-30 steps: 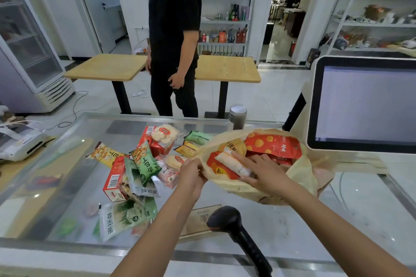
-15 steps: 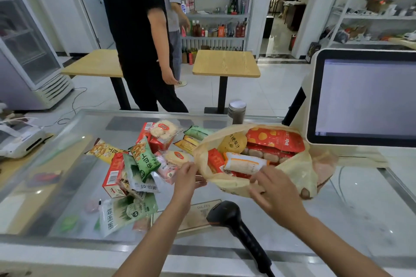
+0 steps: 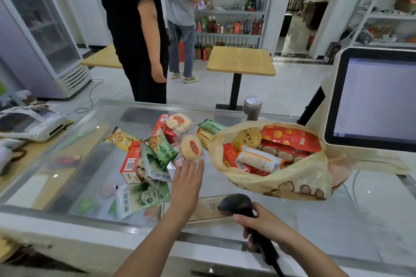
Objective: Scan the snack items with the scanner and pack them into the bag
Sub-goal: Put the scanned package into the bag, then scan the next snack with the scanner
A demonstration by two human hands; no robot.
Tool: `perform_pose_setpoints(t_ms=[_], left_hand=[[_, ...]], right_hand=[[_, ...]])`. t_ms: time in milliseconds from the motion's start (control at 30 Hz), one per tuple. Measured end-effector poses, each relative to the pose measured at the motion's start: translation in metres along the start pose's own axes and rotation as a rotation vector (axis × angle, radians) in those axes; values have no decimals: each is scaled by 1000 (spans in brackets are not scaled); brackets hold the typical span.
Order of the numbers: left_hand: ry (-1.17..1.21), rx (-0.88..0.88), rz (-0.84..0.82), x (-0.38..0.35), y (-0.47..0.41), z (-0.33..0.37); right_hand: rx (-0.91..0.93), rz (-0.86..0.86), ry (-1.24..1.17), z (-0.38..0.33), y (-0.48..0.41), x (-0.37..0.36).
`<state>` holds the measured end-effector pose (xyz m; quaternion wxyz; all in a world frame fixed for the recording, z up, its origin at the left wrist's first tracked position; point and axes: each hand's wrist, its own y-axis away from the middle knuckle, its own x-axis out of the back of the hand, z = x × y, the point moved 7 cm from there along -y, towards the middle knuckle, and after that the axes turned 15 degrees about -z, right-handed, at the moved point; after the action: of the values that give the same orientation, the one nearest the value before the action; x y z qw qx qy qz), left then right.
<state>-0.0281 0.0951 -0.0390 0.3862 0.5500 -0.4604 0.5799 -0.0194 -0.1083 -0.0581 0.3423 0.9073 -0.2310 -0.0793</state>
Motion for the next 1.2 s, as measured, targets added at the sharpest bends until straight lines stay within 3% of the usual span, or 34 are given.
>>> perform_pose_setpoints(t_ms=[167,367,467,533,633,733,833,900,1000,1067,1133,1200], left_hand=[[64,-3,10,-1,4,-6],[-121,4,-250,-6,-16,-1],[-214,35,-250,0,-19,1],[-157,25,-164,17,-16,4],[129,-66,94,44,-3,2],[607,-104,281,65,29,-9],[1108,36,104,41,56,-18],[1215,88,-79,14,71,-12],[1112,107,-269,-13,92,-6],[956,100,-305,-18,100,-8],[738,24,-205,-5,98,-10],[552,-189,-61,6,94,0]], right_hand=[[25,23,-1,2,-2,-1],[40,8,3,2,-3,-4],[61,6,-13,3,-3,-4],[65,29,-28,4,-2,-1],[74,80,-80,5,0,5],[78,121,-163,9,2,10],[77,138,-198,10,4,13],[79,148,-206,11,5,14],[80,172,-203,12,6,17],[73,194,-207,13,6,18],[60,216,-207,13,7,18],[48,232,-209,13,8,18]])
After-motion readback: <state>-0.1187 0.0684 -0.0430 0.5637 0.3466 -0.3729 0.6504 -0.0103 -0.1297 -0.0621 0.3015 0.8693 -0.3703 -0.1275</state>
